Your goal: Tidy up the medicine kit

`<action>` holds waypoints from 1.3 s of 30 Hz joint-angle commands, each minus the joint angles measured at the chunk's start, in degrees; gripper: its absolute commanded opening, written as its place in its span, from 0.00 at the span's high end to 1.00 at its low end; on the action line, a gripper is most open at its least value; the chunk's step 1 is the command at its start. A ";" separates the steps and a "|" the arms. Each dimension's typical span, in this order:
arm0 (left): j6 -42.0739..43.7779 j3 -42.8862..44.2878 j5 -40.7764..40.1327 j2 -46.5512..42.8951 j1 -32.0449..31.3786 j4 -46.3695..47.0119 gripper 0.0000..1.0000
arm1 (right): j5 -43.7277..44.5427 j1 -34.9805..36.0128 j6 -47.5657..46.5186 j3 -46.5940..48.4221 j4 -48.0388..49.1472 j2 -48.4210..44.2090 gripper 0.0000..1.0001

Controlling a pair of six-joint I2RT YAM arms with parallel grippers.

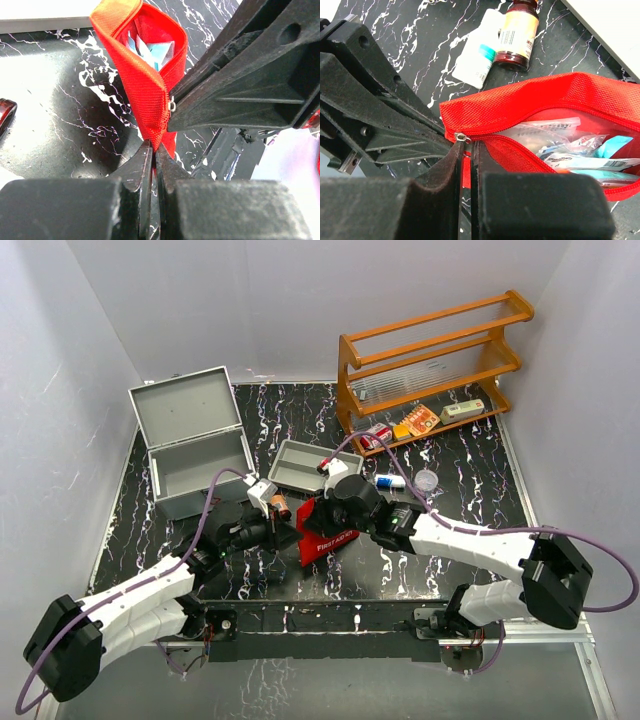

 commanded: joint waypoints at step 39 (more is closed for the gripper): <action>-10.68 4.50 -6.52 -2.33 0.02 2.17 0.85 | -2.65 0.96 -4.10 -1.47 3.46 -4.29 1.00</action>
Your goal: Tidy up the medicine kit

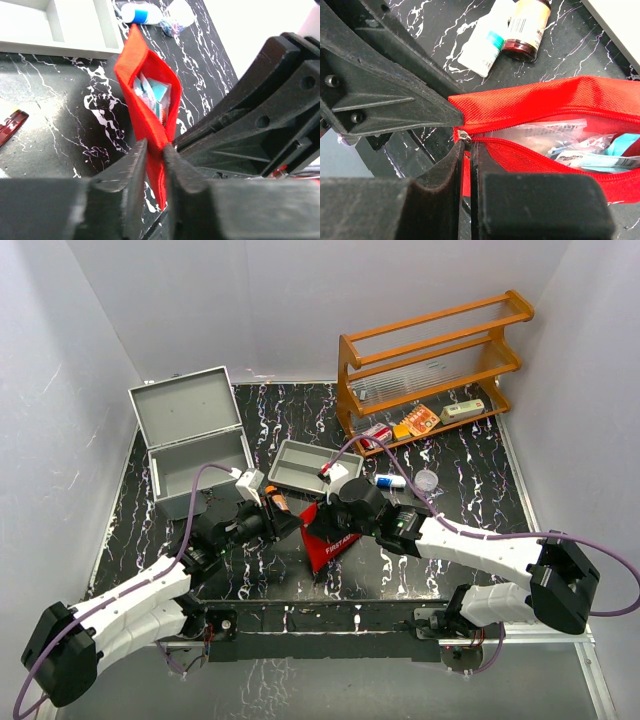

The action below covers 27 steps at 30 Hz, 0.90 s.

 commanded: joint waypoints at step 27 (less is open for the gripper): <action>6.64 5.47 7.87 -2.18 -0.03 -4.10 1.00 | 37.59 0.62 13.23 -1.57 -11.23 -7.62 1.00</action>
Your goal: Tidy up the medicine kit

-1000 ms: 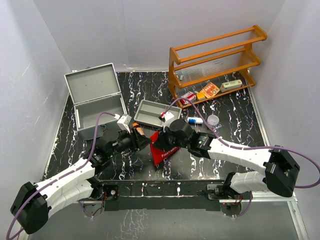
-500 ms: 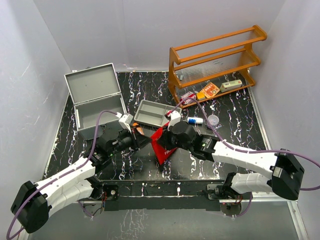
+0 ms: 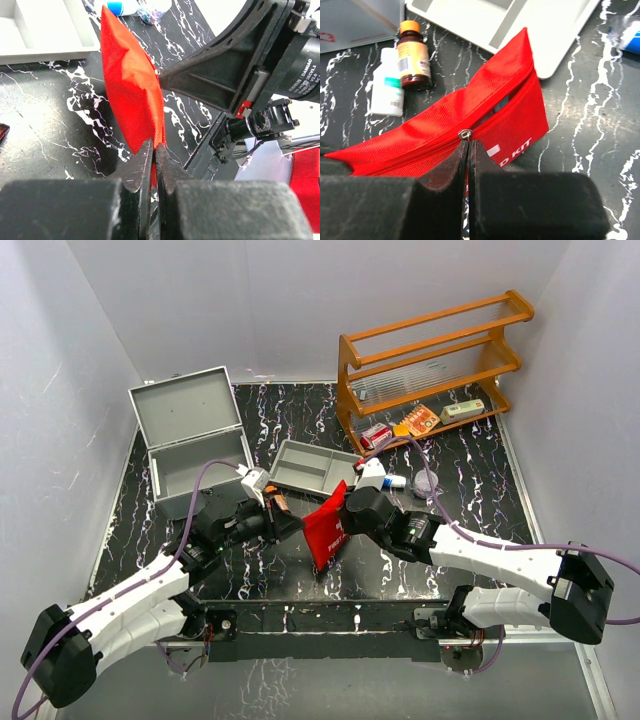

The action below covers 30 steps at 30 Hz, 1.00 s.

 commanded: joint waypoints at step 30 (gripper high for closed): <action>6.49 11.80 6.73 14.85 -0.04 -12.42 0.56 | -16.56 -0.47 -15.34 -3.86 13.38 -2.35 1.00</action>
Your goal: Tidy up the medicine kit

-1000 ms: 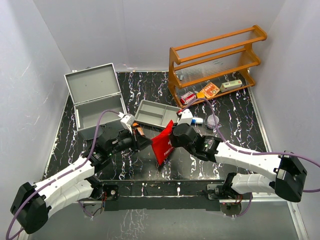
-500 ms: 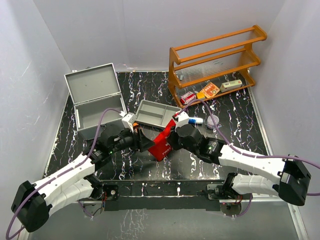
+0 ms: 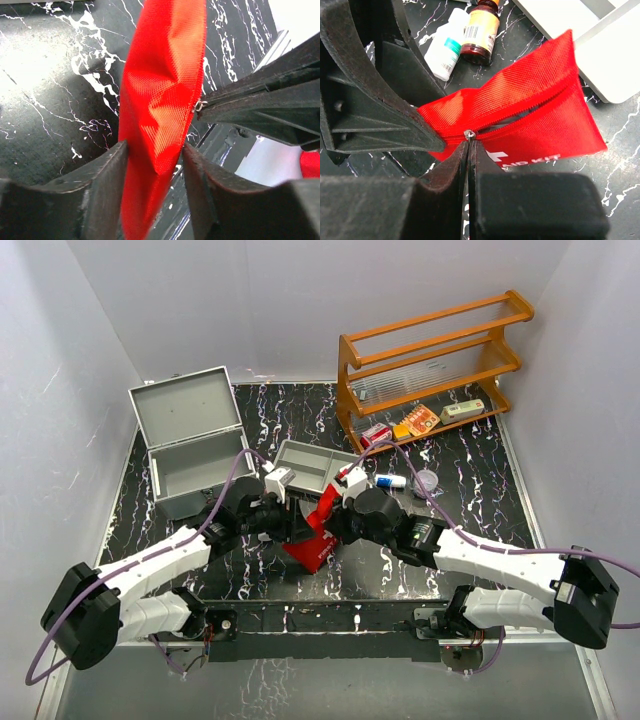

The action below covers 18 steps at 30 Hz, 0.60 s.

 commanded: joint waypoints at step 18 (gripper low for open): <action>6.57 5.90 8.08 1.19 -0.05 -7.36 1.00 | 28.58 -0.15 3.26 2.01 -2.81 0.79 1.00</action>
